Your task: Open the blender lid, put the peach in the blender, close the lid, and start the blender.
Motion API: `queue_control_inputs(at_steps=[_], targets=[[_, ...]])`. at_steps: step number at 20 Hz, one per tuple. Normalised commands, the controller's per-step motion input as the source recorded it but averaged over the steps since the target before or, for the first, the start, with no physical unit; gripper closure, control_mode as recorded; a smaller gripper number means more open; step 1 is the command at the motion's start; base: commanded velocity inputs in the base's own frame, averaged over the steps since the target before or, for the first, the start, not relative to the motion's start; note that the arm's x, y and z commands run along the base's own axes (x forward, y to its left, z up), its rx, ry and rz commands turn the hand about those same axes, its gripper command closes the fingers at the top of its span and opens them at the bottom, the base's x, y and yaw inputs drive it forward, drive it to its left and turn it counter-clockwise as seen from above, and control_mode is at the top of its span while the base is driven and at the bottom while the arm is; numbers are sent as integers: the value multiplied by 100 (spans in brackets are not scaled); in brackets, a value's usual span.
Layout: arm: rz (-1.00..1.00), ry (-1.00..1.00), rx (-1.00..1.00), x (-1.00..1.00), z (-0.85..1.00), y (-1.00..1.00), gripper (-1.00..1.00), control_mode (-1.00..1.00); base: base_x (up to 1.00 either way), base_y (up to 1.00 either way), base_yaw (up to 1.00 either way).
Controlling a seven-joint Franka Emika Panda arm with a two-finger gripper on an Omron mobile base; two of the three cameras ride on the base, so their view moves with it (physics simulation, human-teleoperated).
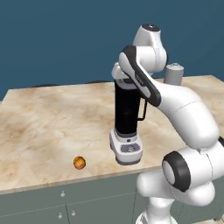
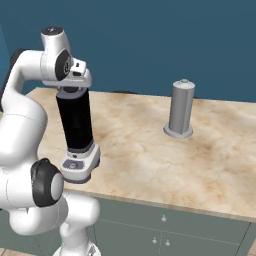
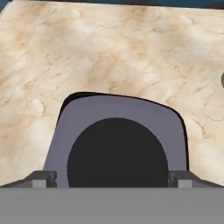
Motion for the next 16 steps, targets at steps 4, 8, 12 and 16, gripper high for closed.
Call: queue_control_inputs(at_steps=[4,8,12,16], targets=[[0,0,0,-26,-54,0,-100,-100,0,0,0],[0,0,0,-19,-59,0,100,-100,0,0,0],[0,2,0,-1,-45,0,100,-100,0,0,0],[0,2,0,12,-34,0,100,-100,0,0,0]])
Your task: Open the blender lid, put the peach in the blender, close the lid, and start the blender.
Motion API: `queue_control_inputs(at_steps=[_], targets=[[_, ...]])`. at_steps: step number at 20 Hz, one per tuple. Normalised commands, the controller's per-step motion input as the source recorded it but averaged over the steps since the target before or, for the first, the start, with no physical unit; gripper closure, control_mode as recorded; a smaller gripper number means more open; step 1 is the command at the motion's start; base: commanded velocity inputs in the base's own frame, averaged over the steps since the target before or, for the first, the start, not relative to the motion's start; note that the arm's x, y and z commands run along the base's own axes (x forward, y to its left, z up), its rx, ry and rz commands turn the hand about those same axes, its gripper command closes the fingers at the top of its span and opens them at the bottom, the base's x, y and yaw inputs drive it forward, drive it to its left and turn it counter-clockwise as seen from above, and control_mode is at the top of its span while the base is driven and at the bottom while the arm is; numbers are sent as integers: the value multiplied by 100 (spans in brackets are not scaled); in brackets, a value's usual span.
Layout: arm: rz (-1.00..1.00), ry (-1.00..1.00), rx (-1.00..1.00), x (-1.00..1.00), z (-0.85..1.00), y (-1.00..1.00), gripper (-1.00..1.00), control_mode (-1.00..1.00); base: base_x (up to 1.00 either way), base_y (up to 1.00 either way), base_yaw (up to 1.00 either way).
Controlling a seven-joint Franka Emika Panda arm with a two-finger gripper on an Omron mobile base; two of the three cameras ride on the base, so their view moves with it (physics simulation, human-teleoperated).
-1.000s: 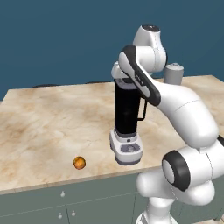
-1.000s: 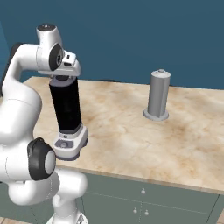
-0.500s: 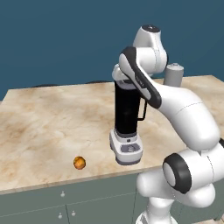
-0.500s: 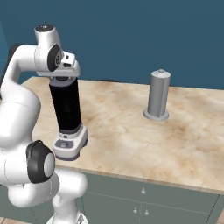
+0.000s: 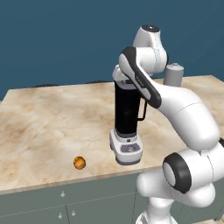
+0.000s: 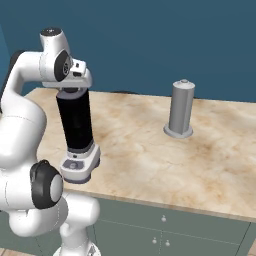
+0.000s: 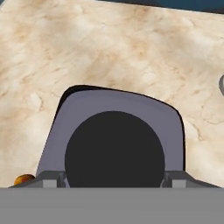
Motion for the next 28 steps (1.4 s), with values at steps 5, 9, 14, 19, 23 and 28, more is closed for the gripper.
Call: queue_control_inputs(at_steps=[5,9,14,19,23,28], targets=[[0,0,4,9,-8,0,100,-100,0,0,0],[0,0,0,0,20,1,100,-100,0,0,0],[0,0,0,-8,44,0,100,-100,0,0,0],[0,-2,0,-34,40,0,100,-100,0,0,0],[-3,-4,0,-54,9,-20,100,-100,0,0,0],[-3,-5,0,-54,0,-51,100,-100,0,0,0]])
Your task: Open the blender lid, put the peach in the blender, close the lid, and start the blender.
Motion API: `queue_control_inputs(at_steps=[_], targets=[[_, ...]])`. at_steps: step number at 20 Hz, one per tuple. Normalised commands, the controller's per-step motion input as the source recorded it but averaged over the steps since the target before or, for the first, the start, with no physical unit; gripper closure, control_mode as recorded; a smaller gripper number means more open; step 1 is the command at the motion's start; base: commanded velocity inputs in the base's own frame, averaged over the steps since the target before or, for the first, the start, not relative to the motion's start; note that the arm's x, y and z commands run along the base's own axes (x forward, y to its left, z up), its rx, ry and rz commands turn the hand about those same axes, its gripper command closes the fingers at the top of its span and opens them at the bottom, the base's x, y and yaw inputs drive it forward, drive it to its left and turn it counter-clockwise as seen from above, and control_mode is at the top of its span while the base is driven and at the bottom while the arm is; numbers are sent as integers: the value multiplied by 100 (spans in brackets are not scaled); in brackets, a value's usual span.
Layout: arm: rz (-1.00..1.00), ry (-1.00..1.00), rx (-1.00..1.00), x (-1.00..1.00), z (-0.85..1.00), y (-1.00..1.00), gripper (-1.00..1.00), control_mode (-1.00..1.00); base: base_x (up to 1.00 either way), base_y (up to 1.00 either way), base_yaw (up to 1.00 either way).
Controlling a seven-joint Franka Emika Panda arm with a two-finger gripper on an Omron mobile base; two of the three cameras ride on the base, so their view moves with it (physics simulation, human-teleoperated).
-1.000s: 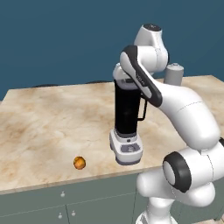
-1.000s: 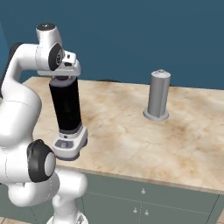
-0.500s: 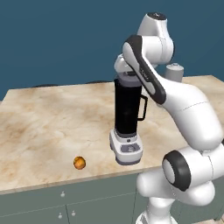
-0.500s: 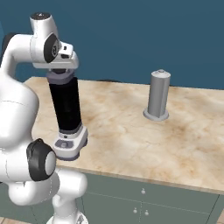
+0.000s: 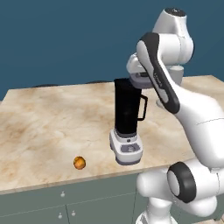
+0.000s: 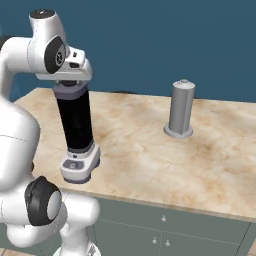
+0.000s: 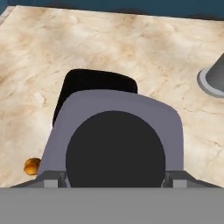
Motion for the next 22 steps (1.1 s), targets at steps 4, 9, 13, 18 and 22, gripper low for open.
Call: queue_control_inputs(at_steps=[4,9,13,18,22], targets=[[-1,-10,0,-55,-2,-86,100,-100,0,0,0],[0,-4,0,-49,-2,-100,100,-100,0,0,0],[-2,0,0,-39,-17,-100,100,-100,0,0,0],[-1,4,0,-16,-68,-92,100,-100,0,0,0],[0,13,-6,0,-98,-39,100,-100,0,0,0]])
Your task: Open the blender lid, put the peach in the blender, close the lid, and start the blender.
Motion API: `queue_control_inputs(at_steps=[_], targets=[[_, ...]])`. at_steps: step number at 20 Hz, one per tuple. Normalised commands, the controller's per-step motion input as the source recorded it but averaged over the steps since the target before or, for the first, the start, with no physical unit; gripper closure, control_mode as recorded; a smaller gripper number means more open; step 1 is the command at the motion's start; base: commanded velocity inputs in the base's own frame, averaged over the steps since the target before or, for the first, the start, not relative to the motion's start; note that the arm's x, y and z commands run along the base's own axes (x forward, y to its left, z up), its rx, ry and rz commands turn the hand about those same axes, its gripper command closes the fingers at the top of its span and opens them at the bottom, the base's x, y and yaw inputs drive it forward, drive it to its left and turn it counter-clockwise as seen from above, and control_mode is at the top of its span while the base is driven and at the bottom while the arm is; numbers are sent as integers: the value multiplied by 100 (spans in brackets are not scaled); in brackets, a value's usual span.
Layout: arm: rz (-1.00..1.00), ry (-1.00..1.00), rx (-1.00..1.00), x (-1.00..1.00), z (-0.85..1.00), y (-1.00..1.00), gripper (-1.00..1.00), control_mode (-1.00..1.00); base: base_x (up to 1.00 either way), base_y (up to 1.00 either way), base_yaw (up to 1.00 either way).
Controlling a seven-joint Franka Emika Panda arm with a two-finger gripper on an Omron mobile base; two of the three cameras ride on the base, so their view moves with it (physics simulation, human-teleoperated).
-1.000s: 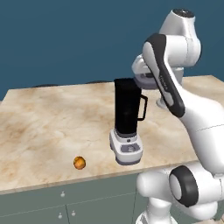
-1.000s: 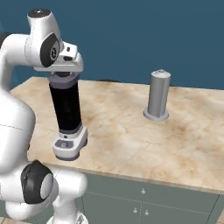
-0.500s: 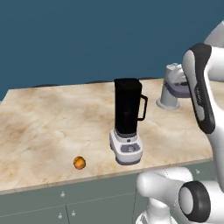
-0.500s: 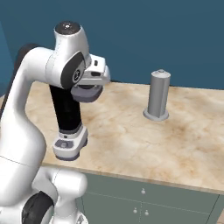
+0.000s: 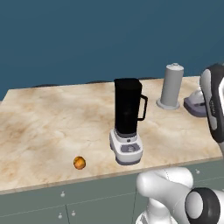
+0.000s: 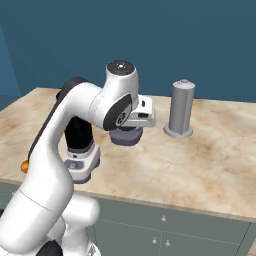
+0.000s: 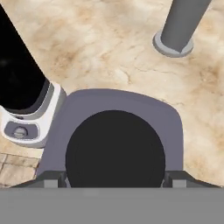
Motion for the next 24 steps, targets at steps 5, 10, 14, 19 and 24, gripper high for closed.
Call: queue_control_inputs(at_steps=[5,10,14,19,24], targets=[[0,20,-6,4,-99,-10,100,-100,0,0,0],[0,23,-3,29,-91,0,100,-100,0,0,0],[0,15,0,44,-64,1,100,-100,0,0,0],[0,0,1,27,-43,0,100,-100,0,0,0],[0,0,7,30,-30,0,100,-100,0,0,0]])
